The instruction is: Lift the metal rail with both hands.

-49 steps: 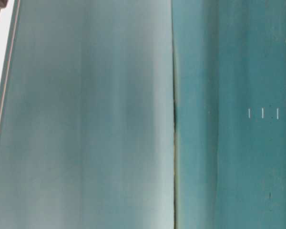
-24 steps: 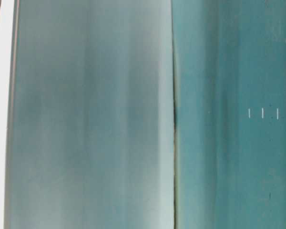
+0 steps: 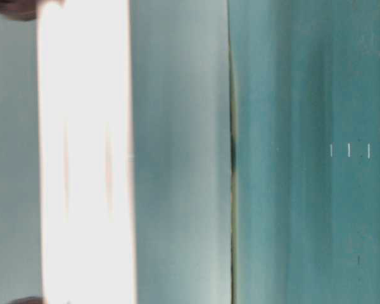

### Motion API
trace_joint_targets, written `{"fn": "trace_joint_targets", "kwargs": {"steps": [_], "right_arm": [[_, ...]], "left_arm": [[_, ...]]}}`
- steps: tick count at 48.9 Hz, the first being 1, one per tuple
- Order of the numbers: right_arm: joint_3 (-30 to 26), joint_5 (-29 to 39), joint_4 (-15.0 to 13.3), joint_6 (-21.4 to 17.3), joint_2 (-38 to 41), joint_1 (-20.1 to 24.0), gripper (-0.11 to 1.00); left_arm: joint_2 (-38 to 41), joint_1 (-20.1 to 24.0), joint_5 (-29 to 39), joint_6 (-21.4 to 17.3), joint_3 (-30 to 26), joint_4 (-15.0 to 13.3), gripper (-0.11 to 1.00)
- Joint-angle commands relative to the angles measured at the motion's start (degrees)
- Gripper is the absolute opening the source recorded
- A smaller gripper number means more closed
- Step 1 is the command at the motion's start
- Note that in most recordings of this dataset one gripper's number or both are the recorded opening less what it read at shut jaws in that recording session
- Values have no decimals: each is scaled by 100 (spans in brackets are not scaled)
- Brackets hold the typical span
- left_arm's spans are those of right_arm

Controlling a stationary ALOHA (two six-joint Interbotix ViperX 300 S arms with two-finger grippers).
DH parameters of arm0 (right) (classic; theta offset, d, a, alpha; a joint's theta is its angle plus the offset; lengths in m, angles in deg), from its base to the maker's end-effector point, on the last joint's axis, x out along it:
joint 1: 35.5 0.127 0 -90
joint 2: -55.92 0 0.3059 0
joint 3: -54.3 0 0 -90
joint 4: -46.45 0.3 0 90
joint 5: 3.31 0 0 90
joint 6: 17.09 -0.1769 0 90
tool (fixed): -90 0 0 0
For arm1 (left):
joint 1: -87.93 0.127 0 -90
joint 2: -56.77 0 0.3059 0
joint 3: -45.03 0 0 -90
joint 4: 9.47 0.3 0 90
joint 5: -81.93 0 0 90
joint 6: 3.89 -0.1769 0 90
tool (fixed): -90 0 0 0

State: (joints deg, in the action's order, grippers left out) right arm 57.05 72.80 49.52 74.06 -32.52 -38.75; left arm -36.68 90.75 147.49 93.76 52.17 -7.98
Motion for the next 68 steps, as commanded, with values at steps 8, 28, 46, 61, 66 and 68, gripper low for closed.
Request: {"fn": "trace_joint_targets", "kwargs": {"steps": [8,28,46,61,66,68], "right_arm": [[853,-844,53,-35,26,185,40],[1521,-1969,44,-18,439,272,39],[1723,-2584,53,9,853,439,38],[1758,-2839,53,0,1020,519,38],[1811,-2900,53,0,1046,519,38],[1837,-2927,53,0,1055,519,38]], "left_arm": [[70,167,-765,44,439,26,32],[677,79,-1705,114,1020,26,32],[1081,-105,-2329,132,1397,26,32],[1195,-141,-2646,141,1564,18,32],[1248,-158,-2698,141,1582,26,32],[1274,-167,-2742,149,1591,26,32]]}}
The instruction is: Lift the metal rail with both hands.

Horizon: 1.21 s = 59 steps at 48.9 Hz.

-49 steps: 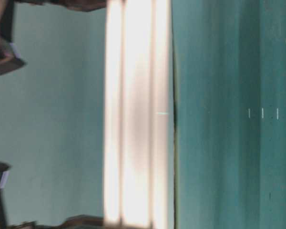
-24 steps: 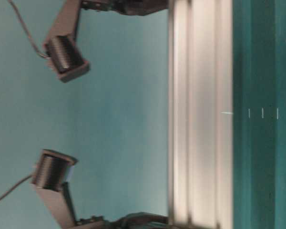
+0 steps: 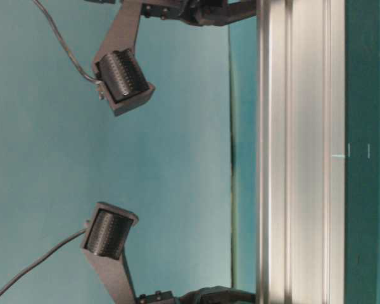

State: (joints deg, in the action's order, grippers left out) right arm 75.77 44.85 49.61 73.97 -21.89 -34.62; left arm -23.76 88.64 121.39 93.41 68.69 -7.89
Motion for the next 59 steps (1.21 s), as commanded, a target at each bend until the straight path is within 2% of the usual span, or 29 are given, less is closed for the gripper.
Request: {"fn": "trace_joint_targets", "kwargs": {"steps": [1,31,59], "right_arm": [[-26,-149,44,9,0,105,38],[352,-703,44,0,105,141,38],[352,-870,44,9,272,149,38]], "left_arm": [[-9,35,-149,185,-53,18,32],[281,26,-624,185,176,18,32],[352,26,-694,185,202,18,32]]}}
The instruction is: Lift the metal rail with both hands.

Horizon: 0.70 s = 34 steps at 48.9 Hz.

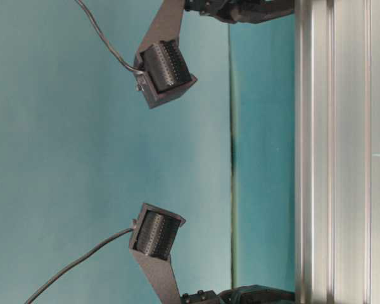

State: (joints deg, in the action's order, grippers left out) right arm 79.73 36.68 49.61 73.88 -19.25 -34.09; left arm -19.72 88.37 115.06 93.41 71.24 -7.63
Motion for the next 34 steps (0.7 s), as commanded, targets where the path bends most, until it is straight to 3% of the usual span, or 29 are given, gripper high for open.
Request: {"fn": "trace_joint_targets", "kwargs": {"steps": [1,34], "right_arm": [[-44,-53,44,18,9,97,38],[132,-396,44,18,211,79,38]], "left_arm": [[-53,53,-70,185,-62,-9,32],[26,53,-202,202,-176,-9,32]]}}
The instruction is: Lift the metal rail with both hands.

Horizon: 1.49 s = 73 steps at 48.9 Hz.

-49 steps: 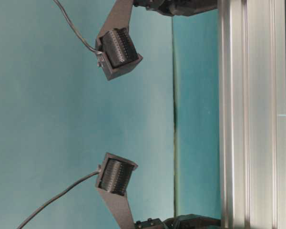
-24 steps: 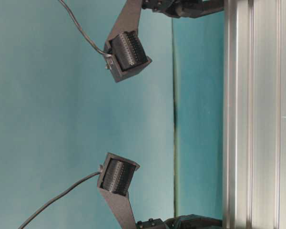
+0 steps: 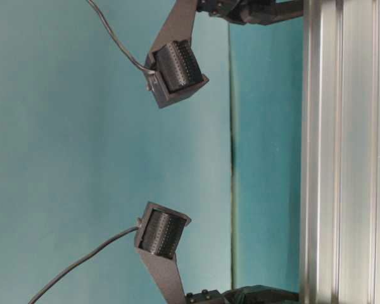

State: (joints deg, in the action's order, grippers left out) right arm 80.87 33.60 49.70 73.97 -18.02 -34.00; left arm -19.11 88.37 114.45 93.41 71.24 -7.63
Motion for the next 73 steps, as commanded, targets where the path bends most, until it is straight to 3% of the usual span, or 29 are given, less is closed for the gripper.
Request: {"fn": "trace_joint_targets", "kwargs": {"steps": [1,10,27,45,47,49,50,56,61,73], "right_arm": [[18,-88,35,9,88,70,38],[18,-88,18,18,88,26,38],[9,-167,35,-9,88,9,38],[-9,-158,149,-9,88,9,38],[-9,-149,149,-9,88,9,41],[-9,-141,149,-9,88,9,52],[-9,-141,158,-18,97,9,58],[-9,-158,149,-18,97,9,89],[-9,-176,149,-35,88,9,99],[-18,-229,149,-70,88,9,97]], "left_arm": [[-35,53,-149,220,-176,-9,32],[-18,53,-281,475,-176,-9,32],[-35,44,-773,422,0,-9,32],[-44,0,-826,422,-18,-9,32],[-44,0,-835,422,-9,-9,32],[-44,0,-826,422,0,-9,32],[-44,0,-809,422,9,-9,34],[-53,0,-809,431,53,-9,70],[-70,0,-809,422,79,-9,93],[-158,0,-800,413,97,-9,92]]}}
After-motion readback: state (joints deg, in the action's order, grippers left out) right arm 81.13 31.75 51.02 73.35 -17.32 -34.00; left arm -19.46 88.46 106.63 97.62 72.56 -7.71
